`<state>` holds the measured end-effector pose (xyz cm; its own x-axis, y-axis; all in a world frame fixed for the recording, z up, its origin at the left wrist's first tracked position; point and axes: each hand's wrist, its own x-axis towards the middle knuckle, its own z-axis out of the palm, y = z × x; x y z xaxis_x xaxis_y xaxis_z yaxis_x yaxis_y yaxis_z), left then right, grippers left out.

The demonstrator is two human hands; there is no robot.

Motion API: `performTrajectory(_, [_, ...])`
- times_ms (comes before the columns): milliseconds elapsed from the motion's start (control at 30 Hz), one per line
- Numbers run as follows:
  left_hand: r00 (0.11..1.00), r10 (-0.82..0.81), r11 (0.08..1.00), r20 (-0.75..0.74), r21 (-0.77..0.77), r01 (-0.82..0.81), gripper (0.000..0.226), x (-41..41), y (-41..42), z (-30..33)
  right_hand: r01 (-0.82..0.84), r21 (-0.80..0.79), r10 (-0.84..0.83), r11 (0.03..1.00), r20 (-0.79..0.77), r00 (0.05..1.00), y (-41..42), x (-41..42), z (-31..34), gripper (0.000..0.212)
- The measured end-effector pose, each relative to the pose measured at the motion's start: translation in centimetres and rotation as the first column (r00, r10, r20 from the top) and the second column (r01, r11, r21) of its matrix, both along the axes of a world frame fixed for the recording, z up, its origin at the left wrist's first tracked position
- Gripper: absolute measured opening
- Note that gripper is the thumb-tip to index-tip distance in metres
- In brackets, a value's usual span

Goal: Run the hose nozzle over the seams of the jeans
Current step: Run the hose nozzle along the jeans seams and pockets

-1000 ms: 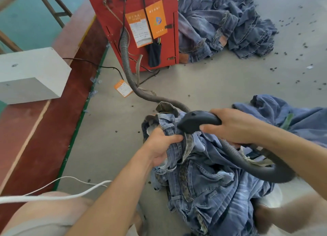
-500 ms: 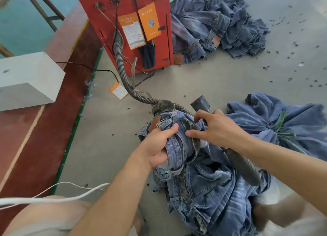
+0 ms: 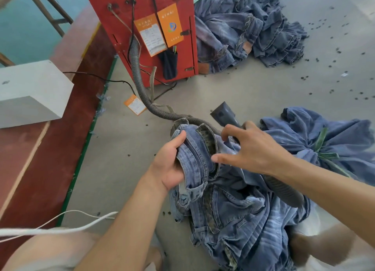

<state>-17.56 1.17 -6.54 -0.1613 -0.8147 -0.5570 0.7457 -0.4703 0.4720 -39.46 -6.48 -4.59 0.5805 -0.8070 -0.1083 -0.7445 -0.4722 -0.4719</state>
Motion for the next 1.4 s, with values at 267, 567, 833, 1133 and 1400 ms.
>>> performTrajectory(267, [0.999, 0.004, 0.999, -0.031, -0.047, -0.005, 0.065, -0.1, 0.6, 0.2, 0.135, -0.011, -0.135, 0.991, -0.024, 0.991, -2.5, -0.8, -0.5, 0.021])
performTrajectory(567, [0.996, -0.071, 0.992, 0.062, -0.096, 0.076, 0.045, -0.6, 0.9, 0.6, 0.084, -0.085, -0.084, 0.993, -0.005, 0.996, -1.0, -0.1, -1.1, 0.043])
performTrajectory(833, [0.995, 0.052, 0.998, -0.08, -0.034, -0.055, 0.055, 1.1, 1.4, 1.0, 0.042, -0.018, -0.041, 0.999, 0.03, 0.999, -3.5, -2.6, 0.8, 0.041])
performTrajectory(1133, [0.931, 0.293, 0.949, -0.218, -0.05, -0.31, 0.062, 2.1, 0.0, 0.9, -0.241, 0.22, 0.25, 0.945, -0.016, 0.968, -1.0, -5.6, 4.7, 0.046])
performTrajectory(1400, [0.953, 0.247, 0.961, -0.178, -0.084, -0.265, 0.063, 1.8, 0.7, 0.4, -0.041, 0.396, -0.074, 0.917, 0.271, 0.96, -3.8, -4.5, 2.6, 0.022])
